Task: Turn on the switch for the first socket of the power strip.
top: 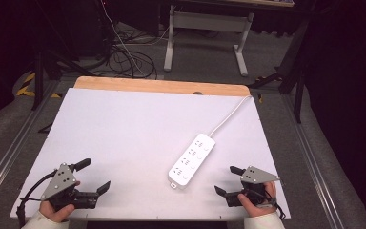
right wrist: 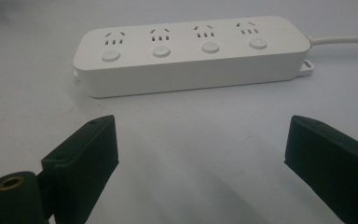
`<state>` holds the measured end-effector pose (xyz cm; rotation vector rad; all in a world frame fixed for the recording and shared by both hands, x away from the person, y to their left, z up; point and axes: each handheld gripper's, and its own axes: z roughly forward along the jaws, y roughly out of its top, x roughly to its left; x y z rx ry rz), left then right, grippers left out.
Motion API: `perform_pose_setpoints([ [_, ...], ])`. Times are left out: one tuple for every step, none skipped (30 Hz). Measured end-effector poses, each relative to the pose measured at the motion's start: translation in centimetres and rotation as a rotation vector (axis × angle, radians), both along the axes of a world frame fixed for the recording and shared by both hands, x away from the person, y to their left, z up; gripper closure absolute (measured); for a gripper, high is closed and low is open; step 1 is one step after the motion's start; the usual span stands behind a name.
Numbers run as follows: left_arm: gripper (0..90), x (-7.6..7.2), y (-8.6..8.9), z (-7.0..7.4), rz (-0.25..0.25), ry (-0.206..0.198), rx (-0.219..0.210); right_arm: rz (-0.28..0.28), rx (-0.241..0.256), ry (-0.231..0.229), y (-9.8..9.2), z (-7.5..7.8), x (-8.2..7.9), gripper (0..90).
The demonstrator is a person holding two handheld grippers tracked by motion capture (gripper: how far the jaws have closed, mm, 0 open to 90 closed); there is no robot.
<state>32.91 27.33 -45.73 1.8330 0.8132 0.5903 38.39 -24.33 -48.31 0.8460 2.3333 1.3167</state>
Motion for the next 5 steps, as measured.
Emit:
perform_pose_setpoints([
  [5.0, 0.02, 0.05, 0.00, -0.002, -0.001, -0.003, 0.003, -0.001, 0.000, 0.05, -0.04, 0.04, 10.1],
  [5.0, 0.01, 0.12, 0.02, -0.002, 0.000, 0.000, 0.003, -0.002, 0.000, 0.09, -0.06, 0.08, 10.0],
  [5.0, -0.01, 0.11, 0.01, 0.000, 0.002, -0.005, 0.005, -0.003, 0.000, 0.12, -0.06, 0.09, 10.0],
  [5.0, -0.04, 0.07, 0.02, 0.001, 0.005, -0.009, 0.005, -0.003, 0.000, 0.12, -0.03, 0.08, 10.0],
  [5.0, -0.03, 0.06, 0.02, 0.000, 0.001, -0.006, 0.006, -0.003, -0.002, 0.10, -0.01, 0.05, 10.0],
])
